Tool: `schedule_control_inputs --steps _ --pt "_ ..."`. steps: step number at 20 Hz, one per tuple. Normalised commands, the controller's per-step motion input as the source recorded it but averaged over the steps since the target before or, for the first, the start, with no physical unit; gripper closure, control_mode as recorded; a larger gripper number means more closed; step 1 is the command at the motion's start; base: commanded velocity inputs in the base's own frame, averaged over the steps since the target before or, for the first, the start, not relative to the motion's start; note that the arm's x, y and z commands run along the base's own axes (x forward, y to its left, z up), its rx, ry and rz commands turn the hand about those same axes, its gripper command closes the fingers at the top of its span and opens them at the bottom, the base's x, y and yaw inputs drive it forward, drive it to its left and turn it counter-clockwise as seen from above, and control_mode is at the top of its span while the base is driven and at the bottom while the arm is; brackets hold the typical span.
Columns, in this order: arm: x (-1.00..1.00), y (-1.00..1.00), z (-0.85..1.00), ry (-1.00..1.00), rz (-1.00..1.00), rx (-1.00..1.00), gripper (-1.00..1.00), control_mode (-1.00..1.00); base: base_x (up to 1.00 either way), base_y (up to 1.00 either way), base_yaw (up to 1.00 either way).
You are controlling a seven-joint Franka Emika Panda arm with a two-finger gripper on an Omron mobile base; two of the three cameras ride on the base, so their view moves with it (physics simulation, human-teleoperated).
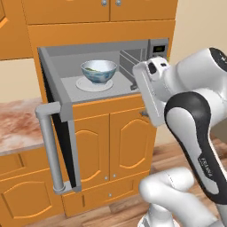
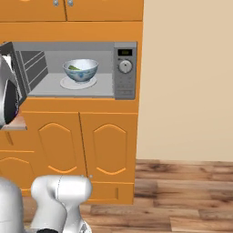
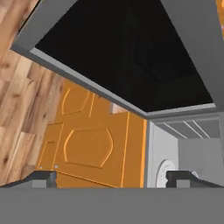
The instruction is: Pick the cucumber from the sink and place it in the bowl. Then pick the bowl and place it in the microwave. Then close the microwave door and press the start button.
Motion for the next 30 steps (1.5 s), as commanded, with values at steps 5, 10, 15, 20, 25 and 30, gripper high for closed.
schedule_control_inputs --steps 5,10,15,20,25,30 --pt "-1.0 0.15 0.03 -0.25 0.0 0.0 -1.0 -1.0 0.0 0.0 0.0" --pt "-1.0 0.28 0.2 -0.22 -0.09 -0.01 -1.0 -1.0 0.0 0.0 0.0" --pt "-1.0 0.16 0.16 -0.06 -0.19 0.0 -1.0 -1.0 0.0 0.0 0.0" --pt "-0.95 0.13 0.02 -0.02 -0.15 0.0 -1.0 -1.0 0.0 0.0 0.0" --pt "-0.81 0.37 0.0 -0.01 -0.17 -0.01 -1.0 -1.0 0.0 0.0 0.0" --pt "0.12 0.97 -0.2 0.0 -0.11 -0.07 -1.0 -1.0 0.0 0.0 0.0"
